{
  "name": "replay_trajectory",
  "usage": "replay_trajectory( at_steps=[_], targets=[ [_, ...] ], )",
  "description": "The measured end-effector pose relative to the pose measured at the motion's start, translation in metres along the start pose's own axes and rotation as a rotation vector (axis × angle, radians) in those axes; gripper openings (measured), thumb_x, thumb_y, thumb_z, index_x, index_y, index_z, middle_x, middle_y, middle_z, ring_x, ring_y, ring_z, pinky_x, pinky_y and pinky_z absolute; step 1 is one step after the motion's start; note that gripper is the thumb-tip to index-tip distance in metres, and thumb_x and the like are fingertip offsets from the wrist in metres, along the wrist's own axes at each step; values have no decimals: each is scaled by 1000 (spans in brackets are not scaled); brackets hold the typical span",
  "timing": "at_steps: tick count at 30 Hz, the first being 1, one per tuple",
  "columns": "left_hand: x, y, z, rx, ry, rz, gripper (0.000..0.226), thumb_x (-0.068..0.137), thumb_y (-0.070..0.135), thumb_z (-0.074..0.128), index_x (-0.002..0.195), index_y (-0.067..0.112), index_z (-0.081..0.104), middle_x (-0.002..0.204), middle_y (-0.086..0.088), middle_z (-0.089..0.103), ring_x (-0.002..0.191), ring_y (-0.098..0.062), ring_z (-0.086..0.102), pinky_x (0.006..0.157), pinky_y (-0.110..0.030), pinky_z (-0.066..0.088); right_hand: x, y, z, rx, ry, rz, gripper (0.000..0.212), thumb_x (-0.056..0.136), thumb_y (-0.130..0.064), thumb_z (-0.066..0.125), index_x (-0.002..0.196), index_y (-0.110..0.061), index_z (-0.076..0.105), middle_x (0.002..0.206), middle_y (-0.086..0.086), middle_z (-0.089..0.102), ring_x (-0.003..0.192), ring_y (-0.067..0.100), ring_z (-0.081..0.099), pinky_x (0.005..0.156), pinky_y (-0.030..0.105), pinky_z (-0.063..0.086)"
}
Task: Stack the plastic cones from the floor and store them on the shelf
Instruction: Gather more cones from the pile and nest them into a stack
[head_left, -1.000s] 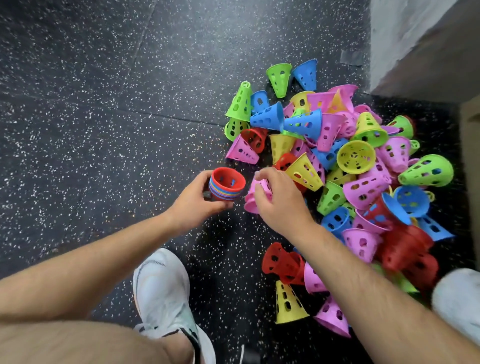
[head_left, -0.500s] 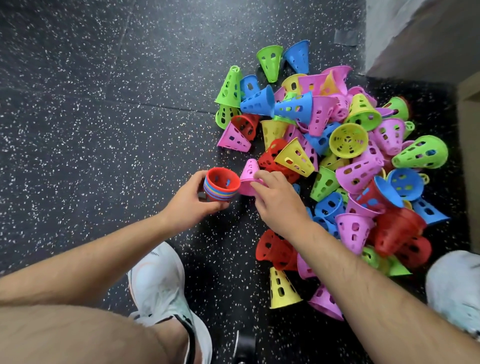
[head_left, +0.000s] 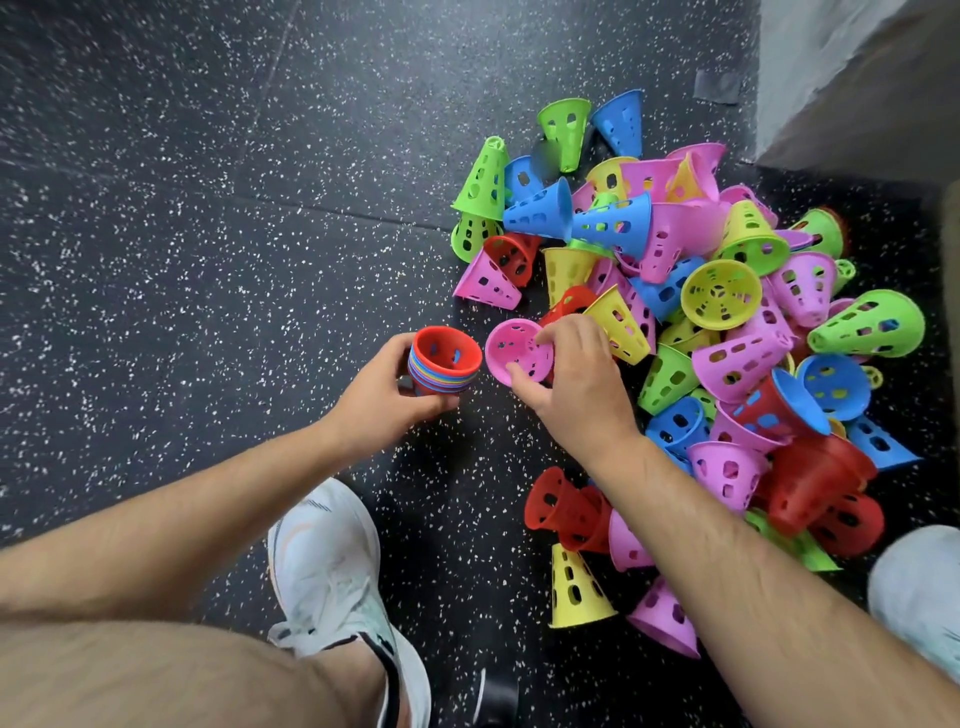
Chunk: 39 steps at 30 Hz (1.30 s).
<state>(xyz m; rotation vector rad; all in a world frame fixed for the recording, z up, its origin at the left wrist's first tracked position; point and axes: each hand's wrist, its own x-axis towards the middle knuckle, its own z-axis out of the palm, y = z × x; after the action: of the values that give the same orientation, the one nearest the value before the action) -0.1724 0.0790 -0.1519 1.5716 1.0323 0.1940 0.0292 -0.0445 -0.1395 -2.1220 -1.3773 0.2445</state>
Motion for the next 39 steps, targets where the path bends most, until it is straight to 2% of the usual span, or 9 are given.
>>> replay_trajectory(
  at_steps=[5, 10, 13, 15, 18, 22, 26, 31, 39],
  targets=[
    [0, -2, -1, 0, -7, -11, 66, 76, 10, 90, 127, 31, 53, 114, 7, 72, 90, -8, 70, 82, -26, 60, 12, -3, -1, 33, -26, 43, 27, 89, -6, 58, 116, -5, 60, 102, 11, 54, 92, 30, 55, 79, 47, 49],
    [2, -2, 2, -21, -29, -18, 67, 76, 8, 90, 127, 30, 53, 113, 5, 72, 81, -6, 70, 75, -28, 57, 10, -2, 0, -25, -194, -12, 21, 94, -21, 62, 113, -12, 62, 109, 6, 50, 98, 27, 53, 81, 41, 51],
    [1, -3, 3, -28, -37, -23, 67, 76, 8, 89, 130, 26, 53, 114, 4, 71, 82, -6, 70, 74, -26, 56, 3, -1, -1, -213, -411, -87, 27, 94, -32, 61, 117, -19, 59, 118, 0, 54, 108, 26, 49, 85, 41, 50],
    [0, -5, 4, -26, -47, -23, 69, 76, 9, 90, 132, 26, 53, 116, 5, 71, 86, -8, 70, 75, -28, 57, -1, 1, -1, -303, -455, -111, 28, 94, -22, 60, 122, -21, 59, 119, 0, 58, 108, 28, 49, 84, 42, 50],
    [0, -5, 4, -15, -52, -25, 68, 76, 11, 90, 130, 28, 53, 115, 8, 72, 93, -9, 71, 78, -28, 58, -2, 2, -3, -301, -431, -87, 44, 87, 0, 57, 126, -20, 55, 119, -1, 58, 106, 28, 49, 75, 36, 45],
    [-2, -2, 4, -6, -46, -23, 68, 76, 12, 90, 131, 30, 53, 116, 10, 72, 98, -10, 71, 81, -26, 59, 8, -5, -9, -102, -320, 9, 46, 85, 8, 52, 121, -19, 55, 111, 1, 59, 99, 28, 52, 74, 41, 47],
    [-2, 0, 1, 6, -32, -16, 69, 76, 8, 90, 131, 28, 53, 117, 8, 71, 96, -8, 71, 79, -22, 57, 22, -15, -16, 214, -104, 189, 35, 93, 2, 49, 121, -13, 64, 116, 1, 63, 108, 19, 56, 95, 33, 44],
    [1, 3, -1, 30, -19, 7, 71, 75, 9, 91, 131, 29, 53, 120, 9, 70, 107, -14, 70, 87, -15, 53, 39, -27, -20, 352, -41, 328, 34, 95, -4, 48, 120, -16, 68, 109, -11, 60, 104, 13, 60, 97, 32, 49],
    [4, 6, -6, 9, -11, 30, 70, 74, 11, 91, 127, 36, 54, 119, 12, 71, 108, -13, 70, 95, -25, 55, 51, -40, -17, 474, 22, 426, 29, 94, -10, 54, 114, -21, 71, 108, -7, 69, 98, 9, 64, 94, 34, 52]
  ],
)
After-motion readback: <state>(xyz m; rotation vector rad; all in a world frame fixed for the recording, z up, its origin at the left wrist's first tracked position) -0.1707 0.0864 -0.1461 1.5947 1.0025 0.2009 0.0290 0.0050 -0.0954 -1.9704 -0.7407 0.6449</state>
